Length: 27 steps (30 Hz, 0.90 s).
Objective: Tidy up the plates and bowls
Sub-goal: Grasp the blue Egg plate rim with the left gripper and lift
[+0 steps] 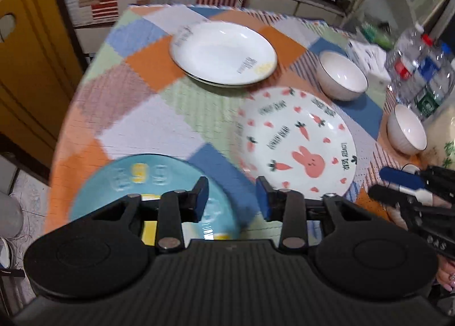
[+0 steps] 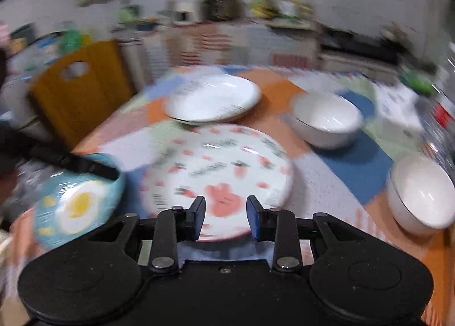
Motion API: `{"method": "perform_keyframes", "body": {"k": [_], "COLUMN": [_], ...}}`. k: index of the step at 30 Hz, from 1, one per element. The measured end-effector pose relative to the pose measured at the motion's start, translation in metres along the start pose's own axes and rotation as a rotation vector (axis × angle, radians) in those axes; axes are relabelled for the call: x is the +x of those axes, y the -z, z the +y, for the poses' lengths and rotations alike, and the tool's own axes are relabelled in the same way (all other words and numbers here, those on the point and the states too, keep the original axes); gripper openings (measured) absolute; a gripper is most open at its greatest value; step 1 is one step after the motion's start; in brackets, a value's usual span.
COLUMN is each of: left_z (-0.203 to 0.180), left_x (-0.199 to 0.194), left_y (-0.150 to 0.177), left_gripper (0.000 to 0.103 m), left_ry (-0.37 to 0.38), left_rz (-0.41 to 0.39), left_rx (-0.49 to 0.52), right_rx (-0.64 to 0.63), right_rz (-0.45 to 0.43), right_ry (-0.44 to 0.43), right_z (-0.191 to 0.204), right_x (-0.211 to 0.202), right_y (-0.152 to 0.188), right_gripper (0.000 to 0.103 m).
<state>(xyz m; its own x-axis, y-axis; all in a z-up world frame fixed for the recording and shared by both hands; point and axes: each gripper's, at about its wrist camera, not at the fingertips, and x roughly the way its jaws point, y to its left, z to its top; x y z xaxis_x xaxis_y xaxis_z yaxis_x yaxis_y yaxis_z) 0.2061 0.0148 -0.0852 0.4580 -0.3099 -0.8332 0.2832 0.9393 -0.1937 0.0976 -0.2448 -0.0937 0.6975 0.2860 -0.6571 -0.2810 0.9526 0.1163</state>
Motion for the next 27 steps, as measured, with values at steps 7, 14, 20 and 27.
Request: {"method": "perform_keyframes", "body": {"k": [7,14,20,27], "left_z": [0.058,0.112,0.137,0.143], "left_x": [-0.042,-0.029,-0.014,0.007], "left_y": [0.006,0.035,0.057,0.05], "left_gripper": [0.047,0.048,0.046,0.036], "left_ry": [-0.066,-0.081,-0.062,-0.061], "left_rz": [0.018,0.109,0.075,0.047], "left_rx": [0.078,0.007,0.005,0.069], "right_rx": [-0.117,-0.188,-0.05,0.069], "right_rz": [-0.111,-0.044,0.121,0.246], "right_ry": [-0.112,-0.164,-0.216,-0.261], "right_z": [0.04,0.076,0.091,0.104], "right_x": [-0.025,0.0,0.049,0.087], "right_y": [-0.011,-0.014,0.008,0.025], "right_gripper": [0.044,0.07,0.072,0.057]}}
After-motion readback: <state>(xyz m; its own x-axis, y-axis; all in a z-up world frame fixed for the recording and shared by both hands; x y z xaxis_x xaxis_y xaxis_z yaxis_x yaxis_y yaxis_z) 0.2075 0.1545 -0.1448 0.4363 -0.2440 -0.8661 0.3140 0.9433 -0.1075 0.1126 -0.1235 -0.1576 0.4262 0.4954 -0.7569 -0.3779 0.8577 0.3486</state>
